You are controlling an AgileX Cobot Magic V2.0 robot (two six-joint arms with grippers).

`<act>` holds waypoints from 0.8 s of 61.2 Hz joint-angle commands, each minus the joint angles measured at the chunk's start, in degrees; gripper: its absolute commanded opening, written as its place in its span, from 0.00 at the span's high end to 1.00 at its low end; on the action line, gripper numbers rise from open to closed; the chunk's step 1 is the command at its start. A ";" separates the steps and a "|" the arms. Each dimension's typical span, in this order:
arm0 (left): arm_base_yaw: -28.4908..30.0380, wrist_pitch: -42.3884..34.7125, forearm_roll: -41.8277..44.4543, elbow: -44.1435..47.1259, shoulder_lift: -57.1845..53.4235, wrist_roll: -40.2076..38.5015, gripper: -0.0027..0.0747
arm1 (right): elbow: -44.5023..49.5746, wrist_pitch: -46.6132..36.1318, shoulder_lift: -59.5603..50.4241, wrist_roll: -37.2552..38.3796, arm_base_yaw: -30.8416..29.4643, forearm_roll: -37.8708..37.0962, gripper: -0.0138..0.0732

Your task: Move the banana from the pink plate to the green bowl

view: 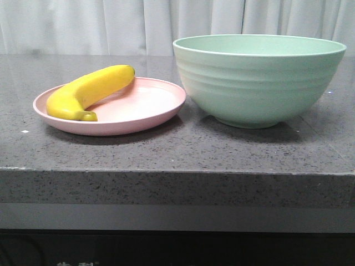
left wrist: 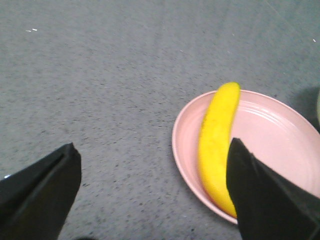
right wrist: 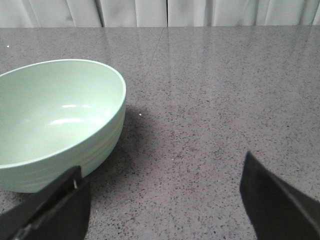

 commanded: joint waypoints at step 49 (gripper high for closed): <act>-8.71 12.64 -2.44 -27.68 39.11 0.45 0.30 | -2.16 -4.11 0.66 0.11 -0.13 -0.38 0.12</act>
